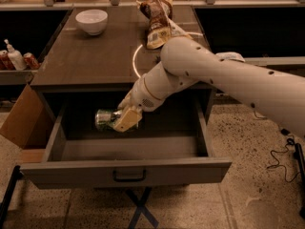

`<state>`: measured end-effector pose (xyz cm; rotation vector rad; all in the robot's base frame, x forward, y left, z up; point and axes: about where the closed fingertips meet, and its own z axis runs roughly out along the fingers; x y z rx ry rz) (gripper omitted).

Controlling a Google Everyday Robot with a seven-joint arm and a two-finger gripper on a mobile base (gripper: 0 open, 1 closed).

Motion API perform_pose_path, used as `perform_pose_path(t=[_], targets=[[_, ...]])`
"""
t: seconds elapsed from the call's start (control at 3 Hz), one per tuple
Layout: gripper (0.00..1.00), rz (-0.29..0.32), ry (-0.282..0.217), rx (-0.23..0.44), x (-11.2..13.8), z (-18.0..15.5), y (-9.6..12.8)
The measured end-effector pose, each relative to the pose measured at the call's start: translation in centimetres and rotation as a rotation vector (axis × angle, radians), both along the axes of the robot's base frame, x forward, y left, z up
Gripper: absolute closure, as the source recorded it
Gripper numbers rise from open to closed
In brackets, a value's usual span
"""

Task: Place green can into top drawer

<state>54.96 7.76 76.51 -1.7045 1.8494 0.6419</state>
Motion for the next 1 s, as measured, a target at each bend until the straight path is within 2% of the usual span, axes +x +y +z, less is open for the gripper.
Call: perform_pose_path(t=[0.33, 1.0], targets=[[1.00, -0.041, 0.024, -0.016, -0.2, -2.1, -0.5], [1.00, -0.127, 0.029, -0.059, 1.1, -6.1, -0.7]])
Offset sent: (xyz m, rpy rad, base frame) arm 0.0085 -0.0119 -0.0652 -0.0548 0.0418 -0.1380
